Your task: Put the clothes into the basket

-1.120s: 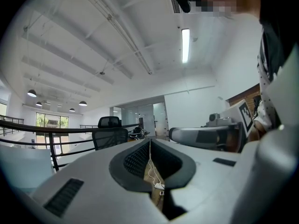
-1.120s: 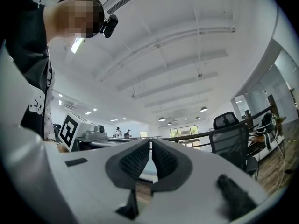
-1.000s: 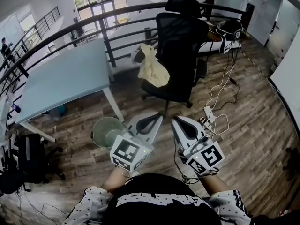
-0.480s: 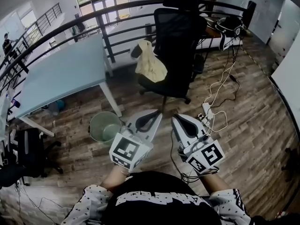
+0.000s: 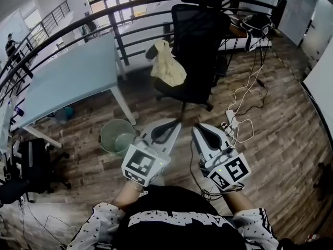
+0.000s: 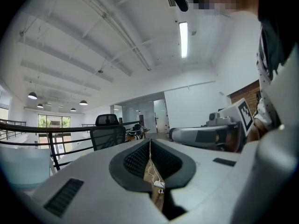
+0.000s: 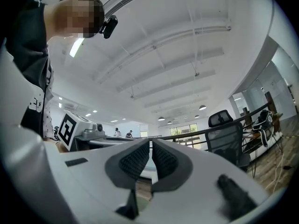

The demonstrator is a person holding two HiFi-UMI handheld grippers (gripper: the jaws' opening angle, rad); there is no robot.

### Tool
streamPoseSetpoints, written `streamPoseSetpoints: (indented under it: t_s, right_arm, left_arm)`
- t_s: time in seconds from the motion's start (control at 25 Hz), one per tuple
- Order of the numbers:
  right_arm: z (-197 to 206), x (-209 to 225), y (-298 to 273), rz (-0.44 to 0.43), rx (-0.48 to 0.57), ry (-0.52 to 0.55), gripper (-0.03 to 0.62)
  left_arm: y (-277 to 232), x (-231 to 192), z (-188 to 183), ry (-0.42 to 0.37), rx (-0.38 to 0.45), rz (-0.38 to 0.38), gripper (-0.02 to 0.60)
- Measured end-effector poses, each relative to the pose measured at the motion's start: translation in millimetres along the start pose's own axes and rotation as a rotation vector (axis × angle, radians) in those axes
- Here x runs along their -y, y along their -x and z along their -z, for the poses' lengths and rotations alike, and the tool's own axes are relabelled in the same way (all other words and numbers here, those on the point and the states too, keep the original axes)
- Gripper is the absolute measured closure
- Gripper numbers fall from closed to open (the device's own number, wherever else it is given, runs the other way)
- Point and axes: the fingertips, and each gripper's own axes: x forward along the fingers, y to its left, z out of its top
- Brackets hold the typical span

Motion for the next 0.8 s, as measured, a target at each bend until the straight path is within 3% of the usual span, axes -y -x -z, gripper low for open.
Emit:
streamPoseSetpoints:
  t_s: [0.8]
  right_arm:
    - [2, 9, -32, 0.028, 0.006, 0.007, 0.563]
  left_arm:
    - [-12, -33, -1, -0.01, 0.008, 0.039, 0.565]
